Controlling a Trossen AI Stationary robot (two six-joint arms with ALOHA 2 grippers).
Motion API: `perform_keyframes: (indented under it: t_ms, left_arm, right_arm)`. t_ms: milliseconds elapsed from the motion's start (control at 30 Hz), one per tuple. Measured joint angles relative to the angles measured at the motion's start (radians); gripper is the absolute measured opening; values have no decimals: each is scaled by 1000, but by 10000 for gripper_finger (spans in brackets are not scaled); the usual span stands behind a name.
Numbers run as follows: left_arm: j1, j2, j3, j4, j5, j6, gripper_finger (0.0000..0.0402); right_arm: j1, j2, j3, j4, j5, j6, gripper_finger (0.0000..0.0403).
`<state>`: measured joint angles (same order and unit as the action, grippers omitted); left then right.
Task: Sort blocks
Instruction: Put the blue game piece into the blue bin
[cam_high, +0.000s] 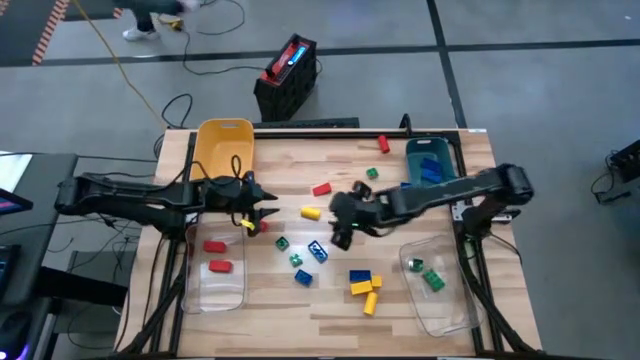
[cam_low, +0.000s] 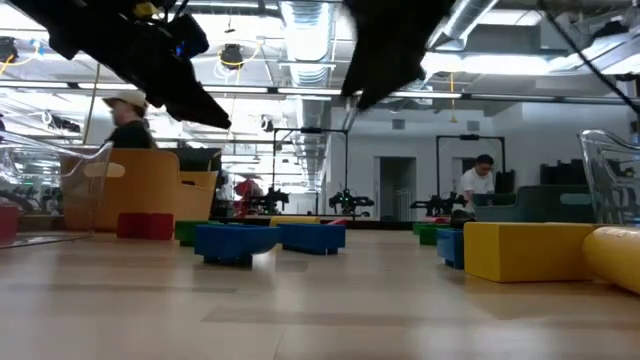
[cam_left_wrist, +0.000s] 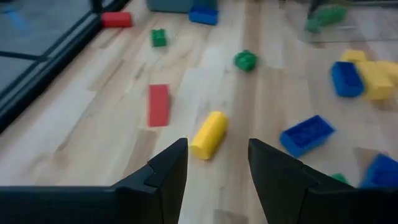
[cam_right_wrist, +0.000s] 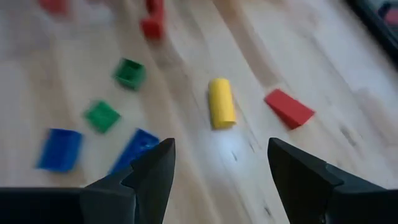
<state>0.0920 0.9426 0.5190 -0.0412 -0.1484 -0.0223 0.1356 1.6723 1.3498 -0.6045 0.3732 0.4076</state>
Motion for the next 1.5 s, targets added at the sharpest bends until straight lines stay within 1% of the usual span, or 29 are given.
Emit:
perform_keyframes:
  t_ms: [100,133,233,300,367,467,533,733,900,1100,1200,1300,1500]
  left_arm:
    - [0,-12,0,-31,-57,-10,163]
    - [0,-16,0,-37,-56,-16,163]
    - [-9,-15,0,-67,26,-3,163]
    - [-22,-11,0,-90,36,-1,163]
    - [-32,-11,0,-138,11,8,163]
    - [-40,-14,0,-195,-38,3,163]
    - [-41,-18,0,-208,-48,-10,163]
    - [-53,-37,0,-216,-51,-18,163]
    - [-59,-79,0,-217,-50,-10,163]
    - [-59,-140,0,-216,-47,2,163]
    - [-59,-161,0,-216,-47,1,163]
    - [-60,-166,0,-219,-46,-1,163]
    - [-60,-165,0,-263,-45,-6,163]
  right_arm:
    - [-7,107,45,40,-47,-30,270]
    - [-1,139,69,39,-62,-44,270]
    - [18,228,140,18,-107,-67,270]
    - [24,284,185,4,-141,-69,270]
    - [25,331,226,5,-166,-67,270]
    - [32,391,287,-47,-158,-30,270]
    - [35,421,306,-73,-154,11,270]
    - [50,477,310,-81,-135,134,270]
    - [75,476,310,-141,-86,219,270]
    - [87,477,310,-99,-79,217,270]
    - [87,503,311,-101,-79,217,270]
    - [86,543,310,-101,-84,218,270]
    - [85,556,312,-109,-100,220,270]
